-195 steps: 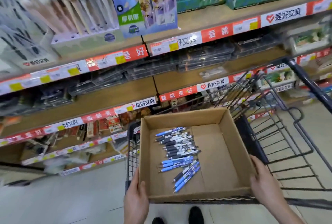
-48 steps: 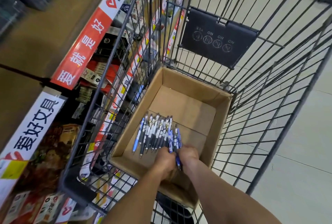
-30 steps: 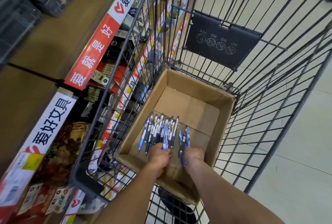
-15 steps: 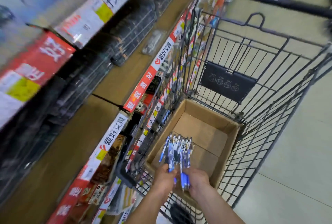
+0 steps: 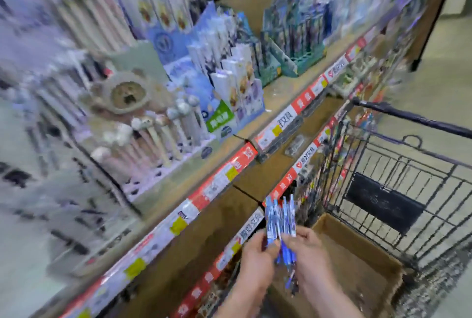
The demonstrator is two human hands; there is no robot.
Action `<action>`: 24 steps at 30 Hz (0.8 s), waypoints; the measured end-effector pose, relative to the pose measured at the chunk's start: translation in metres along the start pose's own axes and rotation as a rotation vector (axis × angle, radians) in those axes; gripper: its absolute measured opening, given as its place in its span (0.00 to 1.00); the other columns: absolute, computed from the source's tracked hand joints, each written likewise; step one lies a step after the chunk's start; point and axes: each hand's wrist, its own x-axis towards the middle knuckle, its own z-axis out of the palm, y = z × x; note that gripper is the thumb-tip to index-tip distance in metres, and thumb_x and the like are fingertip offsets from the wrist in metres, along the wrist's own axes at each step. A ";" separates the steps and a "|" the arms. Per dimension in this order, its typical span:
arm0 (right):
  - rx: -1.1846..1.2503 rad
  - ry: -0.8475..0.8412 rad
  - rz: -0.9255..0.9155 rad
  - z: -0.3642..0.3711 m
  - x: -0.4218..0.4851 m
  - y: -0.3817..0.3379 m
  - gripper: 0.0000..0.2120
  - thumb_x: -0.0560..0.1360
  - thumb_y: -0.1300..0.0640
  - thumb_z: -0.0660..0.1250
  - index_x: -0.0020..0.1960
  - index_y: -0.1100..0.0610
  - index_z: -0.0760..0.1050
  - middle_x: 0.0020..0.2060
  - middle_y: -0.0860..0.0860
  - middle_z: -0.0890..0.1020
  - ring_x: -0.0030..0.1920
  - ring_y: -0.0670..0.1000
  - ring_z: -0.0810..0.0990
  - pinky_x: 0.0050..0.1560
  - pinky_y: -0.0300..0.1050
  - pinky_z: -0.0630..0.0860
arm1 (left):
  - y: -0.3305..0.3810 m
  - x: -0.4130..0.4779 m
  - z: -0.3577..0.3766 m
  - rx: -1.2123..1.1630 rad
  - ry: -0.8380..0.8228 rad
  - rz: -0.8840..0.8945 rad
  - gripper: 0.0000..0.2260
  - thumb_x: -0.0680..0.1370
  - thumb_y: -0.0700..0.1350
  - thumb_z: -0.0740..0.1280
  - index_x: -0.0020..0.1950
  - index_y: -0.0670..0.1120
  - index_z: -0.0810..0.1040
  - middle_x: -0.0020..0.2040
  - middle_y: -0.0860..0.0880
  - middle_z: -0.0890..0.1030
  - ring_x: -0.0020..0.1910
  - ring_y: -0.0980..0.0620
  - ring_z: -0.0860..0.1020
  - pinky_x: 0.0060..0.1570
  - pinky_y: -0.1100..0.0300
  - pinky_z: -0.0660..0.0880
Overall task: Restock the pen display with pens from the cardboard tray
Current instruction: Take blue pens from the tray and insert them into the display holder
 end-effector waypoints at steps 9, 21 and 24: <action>0.077 -0.304 -0.222 0.095 -0.099 -0.061 0.09 0.76 0.74 0.65 0.50 0.62 0.73 0.46 0.65 0.83 0.43 0.60 0.82 0.45 0.53 0.78 | 0.089 -0.071 -0.081 0.044 0.238 0.441 0.13 0.79 0.39 0.63 0.57 0.54 0.79 0.51 0.55 0.85 0.52 0.57 0.82 0.56 0.55 0.79; 0.012 -0.605 -0.290 0.179 -0.169 -0.076 0.09 0.77 0.72 0.66 0.53 0.61 0.73 0.41 0.57 0.87 0.41 0.56 0.85 0.40 0.47 0.82 | 0.127 -0.121 -0.167 -0.250 0.442 0.522 0.13 0.81 0.35 0.63 0.57 0.51 0.81 0.52 0.47 0.87 0.54 0.45 0.84 0.55 0.47 0.81; -0.005 -0.666 -0.287 0.194 -0.184 -0.073 0.09 0.77 0.71 0.66 0.54 0.61 0.73 0.43 0.58 0.87 0.42 0.56 0.85 0.40 0.44 0.81 | 0.132 -0.135 -0.182 -0.273 0.471 0.546 0.13 0.82 0.34 0.62 0.60 0.47 0.80 0.53 0.45 0.87 0.54 0.46 0.85 0.57 0.48 0.80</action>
